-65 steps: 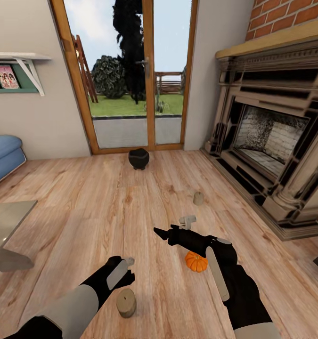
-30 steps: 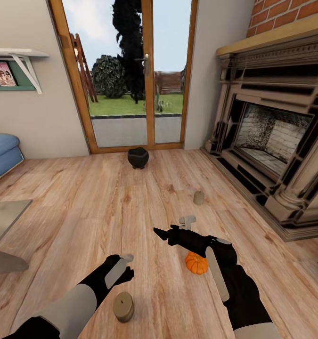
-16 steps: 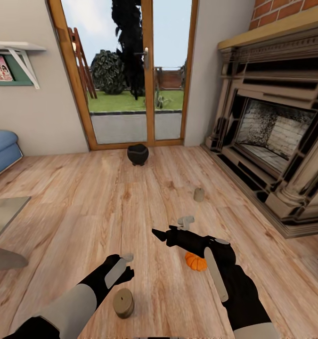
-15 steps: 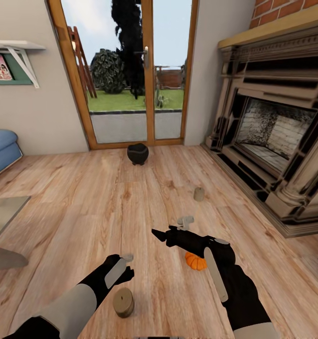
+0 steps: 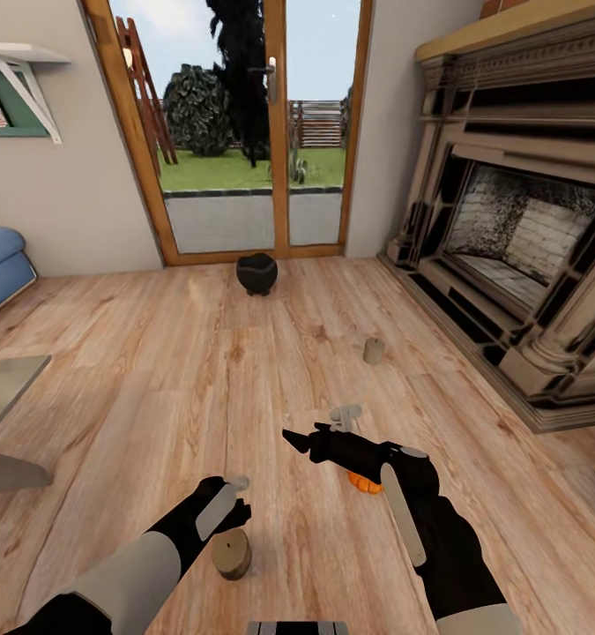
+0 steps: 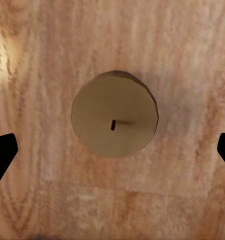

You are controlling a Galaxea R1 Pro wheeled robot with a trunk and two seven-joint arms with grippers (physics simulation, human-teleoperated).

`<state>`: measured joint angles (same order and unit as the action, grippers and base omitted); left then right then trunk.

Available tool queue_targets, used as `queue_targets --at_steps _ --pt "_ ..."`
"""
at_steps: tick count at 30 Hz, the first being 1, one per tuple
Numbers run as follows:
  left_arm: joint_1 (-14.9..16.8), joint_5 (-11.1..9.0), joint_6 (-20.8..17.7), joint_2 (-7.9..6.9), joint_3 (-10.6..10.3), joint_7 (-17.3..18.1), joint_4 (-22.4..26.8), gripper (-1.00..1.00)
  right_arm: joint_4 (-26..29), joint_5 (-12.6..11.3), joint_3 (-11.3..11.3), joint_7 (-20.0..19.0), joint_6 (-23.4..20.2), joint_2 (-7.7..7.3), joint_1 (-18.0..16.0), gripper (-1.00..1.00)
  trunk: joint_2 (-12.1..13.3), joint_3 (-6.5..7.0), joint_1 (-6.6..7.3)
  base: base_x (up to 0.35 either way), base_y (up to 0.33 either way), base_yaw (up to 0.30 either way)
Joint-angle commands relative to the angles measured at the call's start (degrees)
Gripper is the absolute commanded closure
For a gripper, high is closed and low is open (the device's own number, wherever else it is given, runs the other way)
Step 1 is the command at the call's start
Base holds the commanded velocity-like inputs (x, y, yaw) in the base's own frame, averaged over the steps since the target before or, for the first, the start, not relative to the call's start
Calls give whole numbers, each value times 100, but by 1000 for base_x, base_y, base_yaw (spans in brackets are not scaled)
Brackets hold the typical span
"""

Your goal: Place each of the two pumpkins and all three candles from the living room inside a cabinet in the living room (use any cabinet), then make sure every cabinet is closed, and position the cauldron so it is next to a table in the living room.

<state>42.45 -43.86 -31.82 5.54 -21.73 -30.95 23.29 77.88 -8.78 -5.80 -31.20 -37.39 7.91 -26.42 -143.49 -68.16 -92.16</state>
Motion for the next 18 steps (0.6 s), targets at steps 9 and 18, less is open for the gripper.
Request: queue_targets --at_steps 9,18 --pt "0 -9 -5 -9 16 -10 -9 -100 -1 0 0 0 4 0 3 -100 0 0 0 175 0 0" --pt "0 -26 -14 -9 33 -36 -11 -100 0 -1 0 0 4 0 3 -100 -4 -66 -8 6 0 0"
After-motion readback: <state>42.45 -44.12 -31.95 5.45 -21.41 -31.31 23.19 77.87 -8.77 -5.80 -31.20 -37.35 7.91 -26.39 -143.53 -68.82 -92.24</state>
